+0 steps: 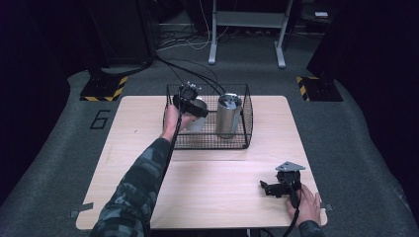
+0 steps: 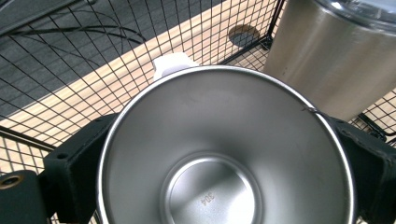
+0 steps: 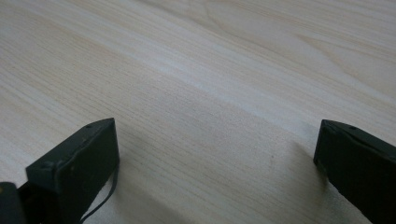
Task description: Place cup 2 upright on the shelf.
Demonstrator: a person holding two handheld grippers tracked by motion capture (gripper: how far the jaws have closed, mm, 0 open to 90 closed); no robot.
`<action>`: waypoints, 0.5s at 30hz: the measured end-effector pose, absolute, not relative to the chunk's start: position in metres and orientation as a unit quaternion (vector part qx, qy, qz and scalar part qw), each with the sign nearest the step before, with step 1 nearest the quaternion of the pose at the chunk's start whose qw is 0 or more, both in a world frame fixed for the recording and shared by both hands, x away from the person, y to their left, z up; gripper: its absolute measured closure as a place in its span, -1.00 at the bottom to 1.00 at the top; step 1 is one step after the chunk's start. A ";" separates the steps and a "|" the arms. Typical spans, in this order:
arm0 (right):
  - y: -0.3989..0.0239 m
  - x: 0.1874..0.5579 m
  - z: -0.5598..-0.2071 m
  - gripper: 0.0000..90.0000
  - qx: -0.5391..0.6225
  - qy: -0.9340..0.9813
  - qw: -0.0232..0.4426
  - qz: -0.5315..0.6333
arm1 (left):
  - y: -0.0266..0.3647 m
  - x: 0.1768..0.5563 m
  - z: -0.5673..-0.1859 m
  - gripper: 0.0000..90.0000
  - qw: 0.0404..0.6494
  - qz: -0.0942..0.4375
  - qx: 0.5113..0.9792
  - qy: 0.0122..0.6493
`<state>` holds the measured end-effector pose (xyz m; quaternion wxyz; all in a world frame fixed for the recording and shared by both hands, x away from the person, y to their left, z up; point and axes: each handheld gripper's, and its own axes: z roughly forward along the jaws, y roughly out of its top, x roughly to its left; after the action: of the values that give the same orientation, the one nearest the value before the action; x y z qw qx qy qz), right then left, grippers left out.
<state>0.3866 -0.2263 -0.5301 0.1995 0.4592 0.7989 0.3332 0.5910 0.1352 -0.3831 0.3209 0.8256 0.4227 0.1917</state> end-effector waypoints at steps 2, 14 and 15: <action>-0.226 0.387 -0.530 -1.00 0.460 0.799 0.199 0.333 | 0.134 0.593 -0.386 -0.87 0.320 0.190 0.827 0.422; -0.226 0.387 -0.530 -1.00 0.460 0.799 0.199 0.333 | 0.132 0.600 -0.399 -0.87 0.309 0.178 0.827 0.434; -0.226 0.387 -0.530 -1.00 0.460 0.798 0.199 0.334 | 0.132 0.600 -0.400 -0.87 0.309 0.177 0.827 0.435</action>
<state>0.3865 -0.2262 -0.5301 0.1990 0.4601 0.7984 0.3335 0.6004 0.1317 -0.3996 0.3088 0.8269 0.4352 0.1772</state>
